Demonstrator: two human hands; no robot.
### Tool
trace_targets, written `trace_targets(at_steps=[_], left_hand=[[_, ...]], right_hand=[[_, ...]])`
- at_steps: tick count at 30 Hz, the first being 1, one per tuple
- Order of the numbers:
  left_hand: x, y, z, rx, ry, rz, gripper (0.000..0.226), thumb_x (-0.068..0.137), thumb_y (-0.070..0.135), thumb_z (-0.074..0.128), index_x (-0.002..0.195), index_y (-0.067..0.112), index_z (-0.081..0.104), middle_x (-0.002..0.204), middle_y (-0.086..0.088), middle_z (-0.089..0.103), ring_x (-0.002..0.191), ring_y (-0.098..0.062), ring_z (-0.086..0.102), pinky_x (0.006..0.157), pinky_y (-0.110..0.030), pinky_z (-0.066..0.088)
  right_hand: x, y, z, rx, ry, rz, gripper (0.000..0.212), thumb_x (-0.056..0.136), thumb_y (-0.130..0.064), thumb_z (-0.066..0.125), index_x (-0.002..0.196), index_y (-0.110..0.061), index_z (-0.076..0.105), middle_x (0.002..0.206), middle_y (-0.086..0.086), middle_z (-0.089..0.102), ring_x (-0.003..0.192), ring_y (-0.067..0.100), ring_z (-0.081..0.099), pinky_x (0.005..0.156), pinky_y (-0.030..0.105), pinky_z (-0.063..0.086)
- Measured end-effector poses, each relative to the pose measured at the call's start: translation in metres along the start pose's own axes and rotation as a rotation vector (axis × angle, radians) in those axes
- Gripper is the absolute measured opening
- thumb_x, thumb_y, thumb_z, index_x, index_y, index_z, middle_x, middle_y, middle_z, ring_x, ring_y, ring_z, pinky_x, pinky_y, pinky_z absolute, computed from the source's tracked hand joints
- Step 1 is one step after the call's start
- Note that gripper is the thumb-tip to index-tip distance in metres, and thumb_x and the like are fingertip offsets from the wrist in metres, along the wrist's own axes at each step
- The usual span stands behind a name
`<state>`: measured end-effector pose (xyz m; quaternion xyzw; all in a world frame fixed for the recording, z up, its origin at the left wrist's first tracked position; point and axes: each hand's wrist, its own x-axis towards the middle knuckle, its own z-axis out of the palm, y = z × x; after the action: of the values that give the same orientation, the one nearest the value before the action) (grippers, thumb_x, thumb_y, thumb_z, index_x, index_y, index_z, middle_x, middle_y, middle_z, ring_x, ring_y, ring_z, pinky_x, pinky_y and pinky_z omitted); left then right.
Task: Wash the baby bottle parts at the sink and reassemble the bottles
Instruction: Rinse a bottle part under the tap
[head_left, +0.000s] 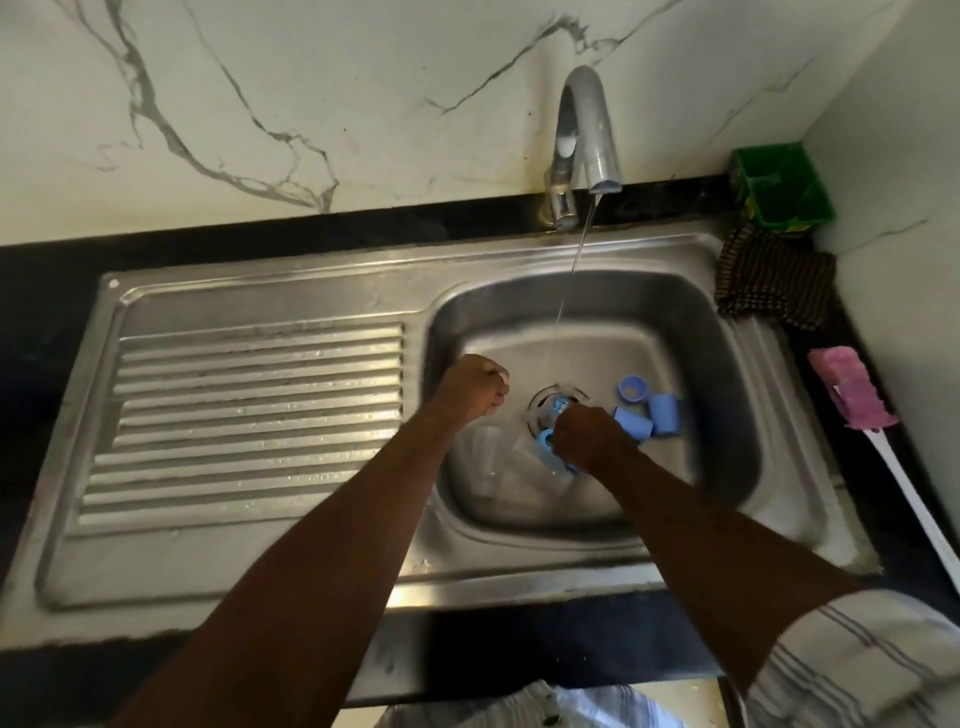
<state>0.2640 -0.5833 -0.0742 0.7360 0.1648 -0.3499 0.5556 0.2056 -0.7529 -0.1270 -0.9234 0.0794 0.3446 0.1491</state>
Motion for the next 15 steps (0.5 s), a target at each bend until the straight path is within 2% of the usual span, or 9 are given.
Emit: trace_targets(at_steps=[2,4,8,12,15], left_hand=[[-0.001,0.001,-0.002,-0.057,0.017,-0.007,0.023,0.099,-0.012,0.04,0.092,-0.001,0.059,0.075,-0.014,0.052,0.061,-0.016,0.045,0.045,-0.018,0.041],[-0.003,0.004,-0.002,-0.09,0.028,0.01,0.026,0.098,-0.016,0.036,0.095,-0.001,0.057,0.075,-0.014,0.05,0.062,-0.015,0.043,0.046,-0.018,0.041],[-0.011,0.013,-0.003,-0.144,-0.008,0.065,0.027,0.099,-0.015,0.032,0.095,0.002,0.052,0.075,-0.01,0.046,0.062,-0.015,0.042,0.044,-0.016,0.042],[-0.016,0.013,-0.012,-0.079,0.019,0.128,0.024,0.102,-0.007,0.039,0.116,-0.006,0.058,0.093,-0.016,0.06,0.053,-0.016,0.063,0.051,-0.024,0.056],[-0.017,0.01,-0.022,-0.064,0.026,0.171,0.026,0.101,-0.004,0.041,0.12,-0.005,0.059,0.098,-0.014,0.064,0.052,-0.013,0.066,0.053,-0.026,0.059]], right_hand=[[-0.001,-0.013,0.004,-0.018,0.014,-0.076,0.024,0.092,-0.021,0.053,0.111,-0.012,0.066,0.113,0.013,0.066,0.108,0.032,0.063,0.091,0.043,0.053],[-0.003,-0.028,0.009,-0.041,0.057,-0.158,0.027,0.094,-0.032,0.056,0.113,-0.015,0.063,0.118,0.011,0.064,0.112,0.03,0.061,0.093,0.044,0.052],[-0.001,-0.059,0.016,-0.132,0.063,-0.184,0.05,0.095,-0.054,0.052,0.129,-0.017,0.054,0.126,0.009,0.057,0.118,0.03,0.056,0.091,0.042,0.051],[0.01,-0.079,0.027,-0.243,0.047,-0.147,0.061,0.091,-0.062,0.055,0.131,-0.015,0.053,0.128,0.009,0.057,0.118,0.03,0.057,0.088,0.04,0.049],[0.019,-0.092,0.032,-0.262,0.033,-0.11,0.054,0.089,-0.058,0.061,0.123,-0.016,0.06,0.125,0.009,0.06,0.116,0.03,0.059,0.089,0.041,0.051]])
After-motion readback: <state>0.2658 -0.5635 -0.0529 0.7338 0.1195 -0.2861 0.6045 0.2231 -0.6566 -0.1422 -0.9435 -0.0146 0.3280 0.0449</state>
